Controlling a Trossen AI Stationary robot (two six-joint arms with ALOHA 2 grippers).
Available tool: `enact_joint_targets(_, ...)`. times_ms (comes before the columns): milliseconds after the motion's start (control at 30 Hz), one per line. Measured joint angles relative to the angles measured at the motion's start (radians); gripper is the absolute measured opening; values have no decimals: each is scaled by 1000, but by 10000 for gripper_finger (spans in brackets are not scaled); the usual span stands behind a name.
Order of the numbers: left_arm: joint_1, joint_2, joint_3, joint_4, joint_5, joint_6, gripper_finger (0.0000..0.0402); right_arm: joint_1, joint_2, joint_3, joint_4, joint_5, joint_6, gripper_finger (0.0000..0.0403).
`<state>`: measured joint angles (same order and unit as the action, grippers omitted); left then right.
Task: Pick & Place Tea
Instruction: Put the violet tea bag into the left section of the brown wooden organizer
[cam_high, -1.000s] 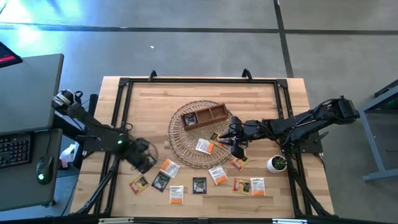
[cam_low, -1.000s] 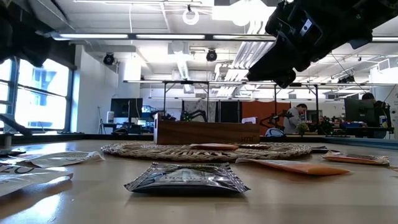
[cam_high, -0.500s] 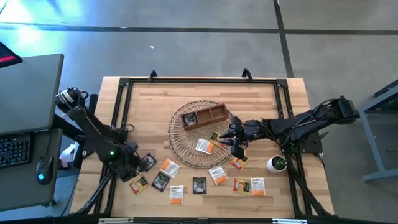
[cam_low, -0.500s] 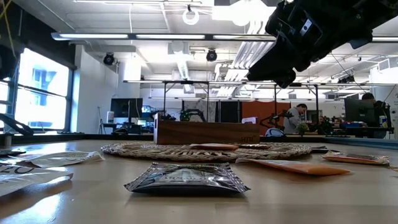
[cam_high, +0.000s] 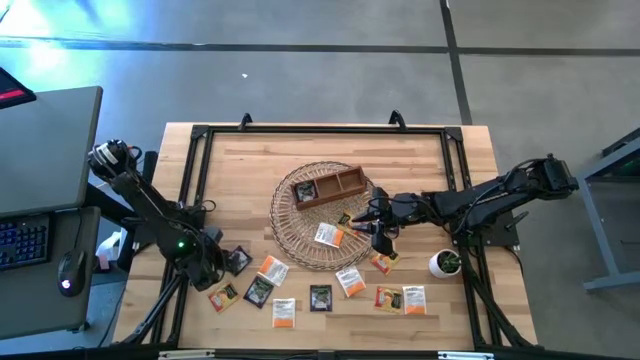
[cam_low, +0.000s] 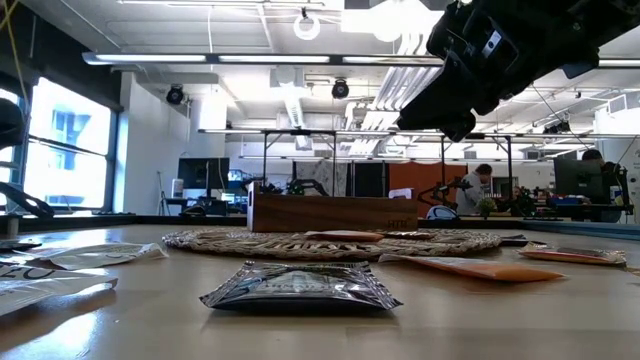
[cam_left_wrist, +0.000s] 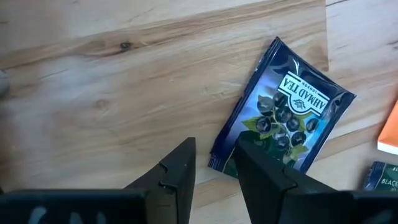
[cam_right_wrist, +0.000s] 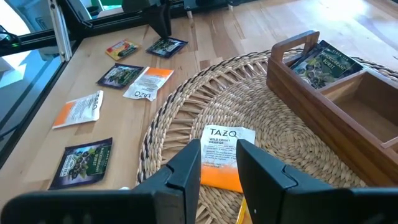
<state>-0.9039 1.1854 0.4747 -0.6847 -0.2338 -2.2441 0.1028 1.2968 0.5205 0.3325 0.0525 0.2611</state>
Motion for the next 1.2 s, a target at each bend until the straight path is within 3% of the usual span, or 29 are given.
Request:
enact_joint_targets(200,0,1,-2,15,7,-12,104,0,0,0,0,0,0,99)
enact_joint_targets(433,0,13,-2,17,42,-3,10,0,0,0,0,0,0,99)
enact_joint_targets(600,0,14,-1,27,32,14,11,0,0,0,1,0,0,99)
enact_joint_targets(933,8,7,91,13,-254,153,1,4,0,0,104,0,0,99)
enact_joint_targets(1200,132,7,97,21,-264,350,0,52,9,0,265,-6,-1,99)
